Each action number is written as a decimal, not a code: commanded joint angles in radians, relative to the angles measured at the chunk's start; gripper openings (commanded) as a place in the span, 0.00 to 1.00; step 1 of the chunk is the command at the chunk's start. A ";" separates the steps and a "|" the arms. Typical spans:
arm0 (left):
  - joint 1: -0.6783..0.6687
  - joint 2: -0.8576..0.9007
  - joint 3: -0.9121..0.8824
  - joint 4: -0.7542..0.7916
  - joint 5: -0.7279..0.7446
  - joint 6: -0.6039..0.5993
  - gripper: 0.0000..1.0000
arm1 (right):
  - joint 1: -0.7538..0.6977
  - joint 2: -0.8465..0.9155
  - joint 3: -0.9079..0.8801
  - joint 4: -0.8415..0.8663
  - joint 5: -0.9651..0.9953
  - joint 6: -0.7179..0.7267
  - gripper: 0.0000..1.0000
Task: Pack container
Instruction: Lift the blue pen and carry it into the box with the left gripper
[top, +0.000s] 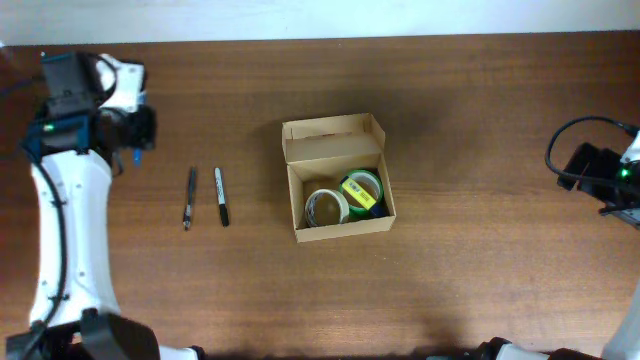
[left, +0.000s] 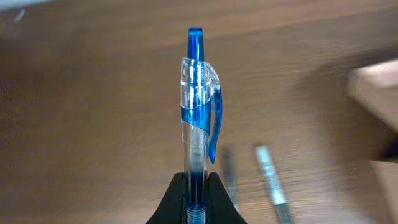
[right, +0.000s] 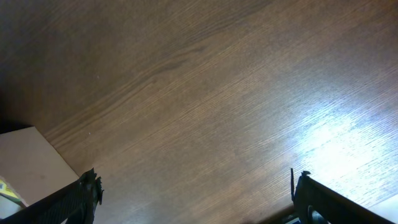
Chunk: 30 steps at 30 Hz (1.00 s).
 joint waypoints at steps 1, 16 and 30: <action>-0.108 0.034 -0.009 -0.003 0.046 -0.003 0.02 | -0.003 -0.014 -0.001 -0.001 -0.023 -0.001 0.99; -0.649 0.117 -0.009 0.090 0.046 0.298 0.01 | -0.003 -0.014 -0.001 -0.013 -0.027 -0.001 0.99; -0.732 0.217 -0.009 -0.081 0.181 0.597 0.01 | -0.003 -0.014 -0.001 -0.019 -0.027 -0.001 0.99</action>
